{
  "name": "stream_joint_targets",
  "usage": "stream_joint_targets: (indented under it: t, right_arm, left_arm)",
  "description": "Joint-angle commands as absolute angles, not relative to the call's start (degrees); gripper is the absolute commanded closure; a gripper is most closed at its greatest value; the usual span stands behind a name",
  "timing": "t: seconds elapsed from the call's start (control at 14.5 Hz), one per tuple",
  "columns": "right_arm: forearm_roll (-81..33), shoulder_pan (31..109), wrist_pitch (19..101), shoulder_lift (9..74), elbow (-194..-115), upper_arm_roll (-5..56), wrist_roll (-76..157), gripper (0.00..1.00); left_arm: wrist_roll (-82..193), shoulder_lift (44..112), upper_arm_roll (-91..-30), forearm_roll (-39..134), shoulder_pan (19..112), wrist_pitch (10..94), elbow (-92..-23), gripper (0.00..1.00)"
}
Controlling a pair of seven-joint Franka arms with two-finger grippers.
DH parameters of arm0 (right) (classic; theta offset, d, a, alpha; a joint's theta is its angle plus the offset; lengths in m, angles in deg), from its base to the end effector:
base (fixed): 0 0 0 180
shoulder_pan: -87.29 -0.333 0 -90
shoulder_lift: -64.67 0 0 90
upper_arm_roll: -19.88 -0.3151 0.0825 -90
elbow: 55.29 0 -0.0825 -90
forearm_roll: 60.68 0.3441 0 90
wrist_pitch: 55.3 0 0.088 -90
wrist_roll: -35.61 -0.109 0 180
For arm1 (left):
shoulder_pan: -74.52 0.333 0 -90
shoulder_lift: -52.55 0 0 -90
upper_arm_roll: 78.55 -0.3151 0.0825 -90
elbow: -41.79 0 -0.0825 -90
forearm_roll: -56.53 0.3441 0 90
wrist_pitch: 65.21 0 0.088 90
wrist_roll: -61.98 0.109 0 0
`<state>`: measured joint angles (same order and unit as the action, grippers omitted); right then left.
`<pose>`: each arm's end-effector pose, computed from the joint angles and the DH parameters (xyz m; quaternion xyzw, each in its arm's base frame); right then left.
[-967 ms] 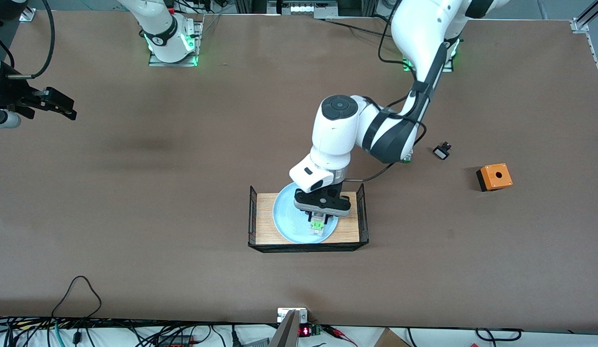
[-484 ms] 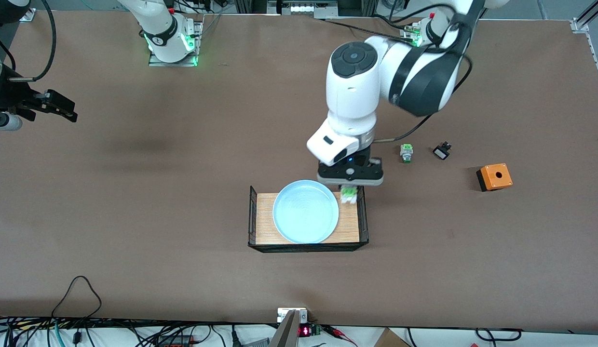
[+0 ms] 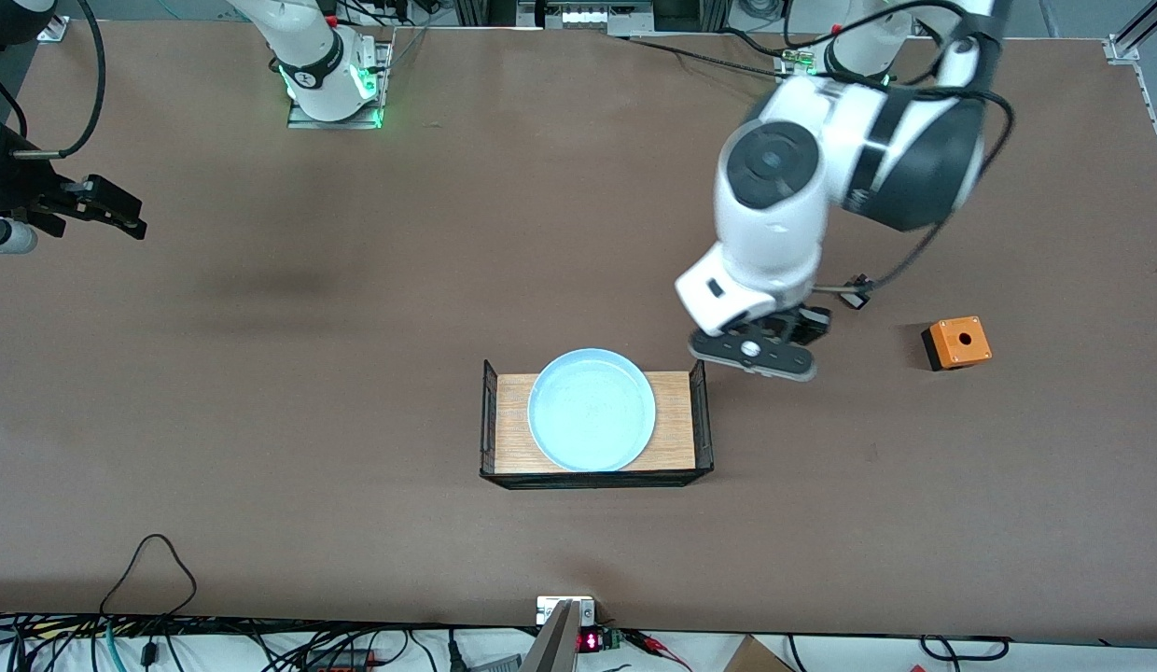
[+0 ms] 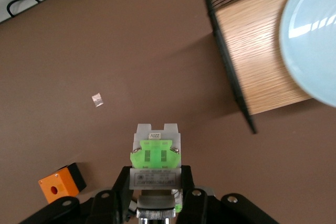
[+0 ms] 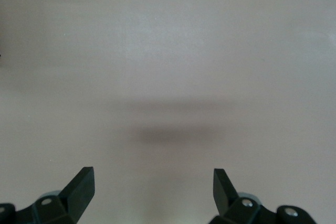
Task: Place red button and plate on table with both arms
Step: 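Carry the switch with the left gripper beside the orange box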
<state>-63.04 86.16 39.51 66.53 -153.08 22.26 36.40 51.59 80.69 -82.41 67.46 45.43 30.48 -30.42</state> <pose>0.5087 -0.0156 0.5865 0.9998 -0.0021 -0.0101 0.0197 0.5953 -0.2705 0.4784 -0.9825 0.1446 0.0041 0.1171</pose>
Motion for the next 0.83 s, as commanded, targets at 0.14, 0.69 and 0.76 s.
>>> stream_joint_targets:
  t: [0.14, 0.69, 0.76]
  right_arm:
    - [-62.1, 86.3, 38.7, 65.5, -151.6, 22.4, 37.4, 0.0]
    - [-61.6, 85.7, 36.0, 65.7, -151.6, 21.9, 36.6, 0.0]
    - [-61.0, 85.5, 35.2, 65.9, -151.5, 21.7, 36.5, 0.0]
  left_arm:
    - [65.5, 75.0, -82.1, 62.5, 54.6, 38.1, -44.0, 0.68]
    - [70.3, 74.7, -82.2, 62.9, 62.7, 62.1, -65.5, 0.67]
    - [70.2, 76.1, -82.2, 62.9, 63.2, 64.0, -66.7, 0.67]
